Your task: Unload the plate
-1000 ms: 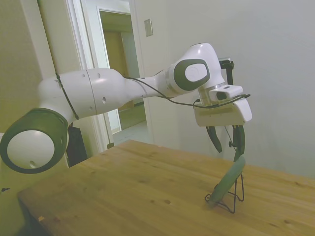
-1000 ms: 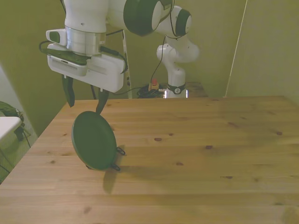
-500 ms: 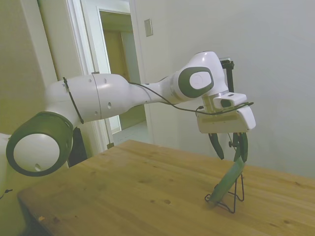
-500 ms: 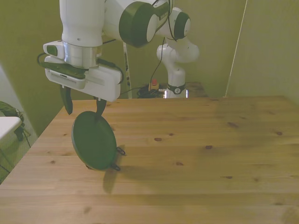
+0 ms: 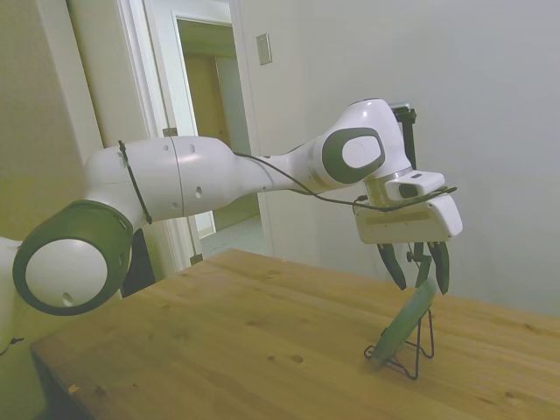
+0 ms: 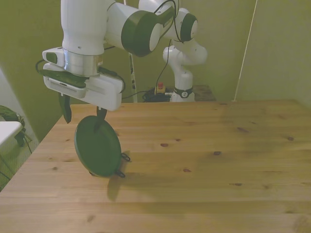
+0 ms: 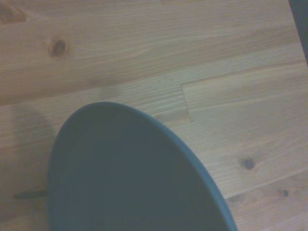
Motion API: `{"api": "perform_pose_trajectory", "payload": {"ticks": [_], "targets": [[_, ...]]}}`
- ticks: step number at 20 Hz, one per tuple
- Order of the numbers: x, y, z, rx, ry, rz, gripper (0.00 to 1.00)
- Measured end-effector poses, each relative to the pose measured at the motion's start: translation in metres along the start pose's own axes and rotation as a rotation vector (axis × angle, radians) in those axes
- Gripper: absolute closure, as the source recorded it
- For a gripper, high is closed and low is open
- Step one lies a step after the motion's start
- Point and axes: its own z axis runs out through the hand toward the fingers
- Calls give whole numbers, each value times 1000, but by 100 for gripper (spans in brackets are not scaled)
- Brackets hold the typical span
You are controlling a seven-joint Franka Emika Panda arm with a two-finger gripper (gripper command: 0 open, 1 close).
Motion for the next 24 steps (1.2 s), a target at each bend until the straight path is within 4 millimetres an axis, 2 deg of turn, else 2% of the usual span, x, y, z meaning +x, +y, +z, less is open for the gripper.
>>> {"api": "perform_pose_trajectory", "payload": {"ticks": [13,24], "targets": [[-4,-5,-1,-3,6,-11,100],[-5,-5,-9,2,16,-14,100]]}}
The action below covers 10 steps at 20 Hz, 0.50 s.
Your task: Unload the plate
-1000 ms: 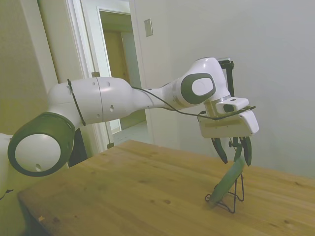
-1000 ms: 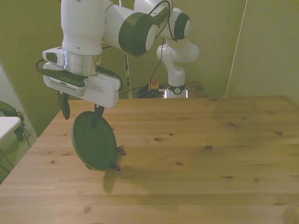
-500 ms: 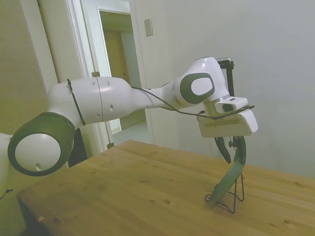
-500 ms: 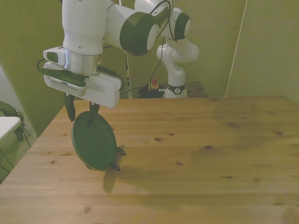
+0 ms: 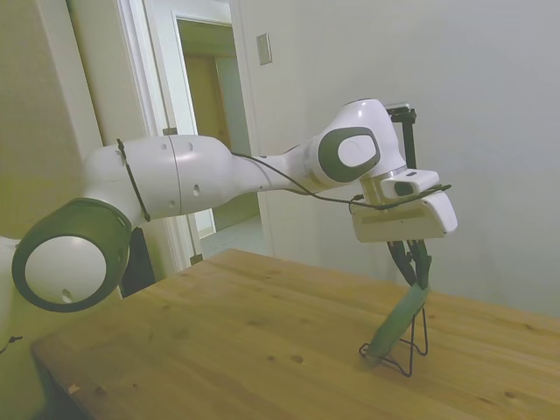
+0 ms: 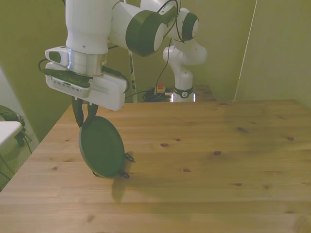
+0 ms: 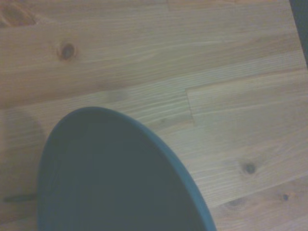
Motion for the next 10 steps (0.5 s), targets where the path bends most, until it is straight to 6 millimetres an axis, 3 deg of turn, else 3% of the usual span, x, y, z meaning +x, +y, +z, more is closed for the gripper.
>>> {"api": "perform_pose_trajectory", "payload": {"ticks": [10], "targets": [[-8,-12,-20,22,20,-19,100]]}}
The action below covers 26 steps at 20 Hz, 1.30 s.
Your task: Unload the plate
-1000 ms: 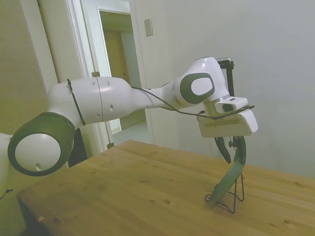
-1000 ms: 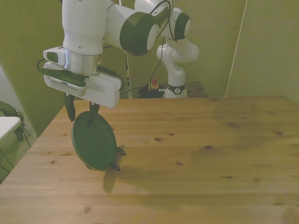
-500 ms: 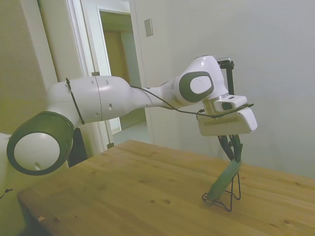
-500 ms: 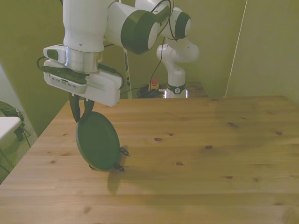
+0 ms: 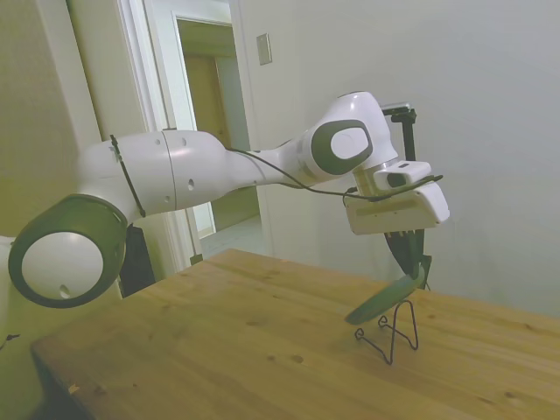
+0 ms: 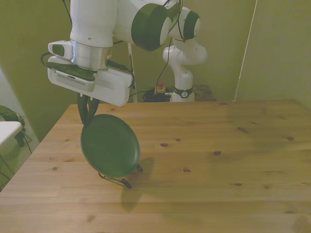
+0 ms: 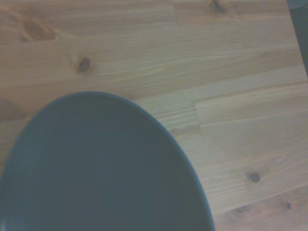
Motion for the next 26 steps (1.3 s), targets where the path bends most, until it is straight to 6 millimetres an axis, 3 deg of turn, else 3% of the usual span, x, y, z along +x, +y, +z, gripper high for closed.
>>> {"api": "perform_pose_trajectory", "payload": {"ticks": [5,9,12,15,19,26], "targets": [[-21,-27,-37,57,-4,-42,100],[-71,-69,-76,127,-64,-118,100],[-114,-99,-86,151,-135,-177,100],[-158,-119,-70,153,-236,-226,100],[-208,-129,-29,131,-355,-266,100],[-239,-95,45,96,-376,-250,100]]}}
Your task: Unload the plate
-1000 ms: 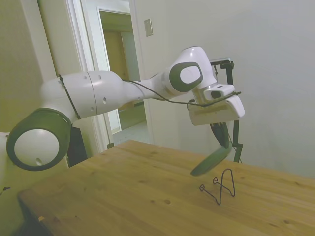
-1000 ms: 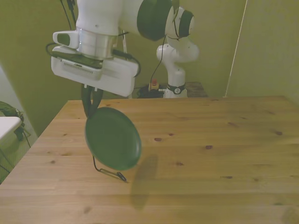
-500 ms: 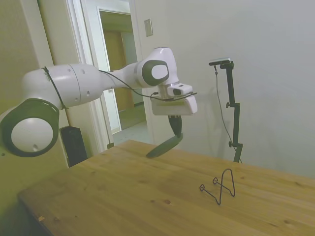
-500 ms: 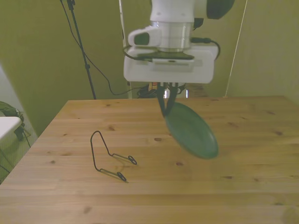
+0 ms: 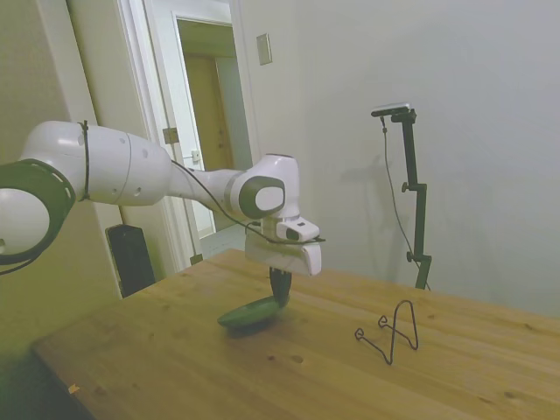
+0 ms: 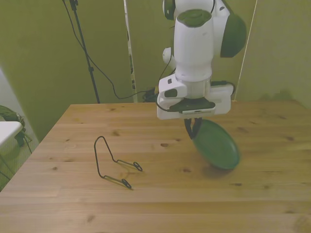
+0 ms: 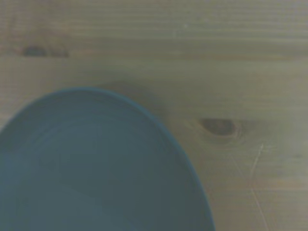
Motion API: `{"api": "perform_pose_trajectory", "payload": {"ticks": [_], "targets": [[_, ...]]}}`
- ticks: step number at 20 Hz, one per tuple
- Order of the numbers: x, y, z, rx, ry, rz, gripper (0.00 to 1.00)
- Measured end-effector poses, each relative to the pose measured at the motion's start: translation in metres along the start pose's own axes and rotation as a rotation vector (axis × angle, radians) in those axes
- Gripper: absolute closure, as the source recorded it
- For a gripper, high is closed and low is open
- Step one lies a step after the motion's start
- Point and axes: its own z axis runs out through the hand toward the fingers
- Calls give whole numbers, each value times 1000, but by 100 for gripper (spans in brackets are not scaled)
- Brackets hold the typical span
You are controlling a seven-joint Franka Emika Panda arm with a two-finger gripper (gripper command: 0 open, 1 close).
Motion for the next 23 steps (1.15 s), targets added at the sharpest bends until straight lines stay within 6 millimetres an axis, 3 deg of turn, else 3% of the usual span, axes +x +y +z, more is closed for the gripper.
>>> {"api": "perform_pose_trajectory", "payload": {"ticks": [3,4,18,20,23], "targets": [[-5,18,30,-22,1,2,100],[-6,21,35,-26,4,0,0],[-8,38,36,-40,36,-3,0],[-7,38,25,-28,50,-1,0],[-7,37,-11,-6,61,3,0]]}}
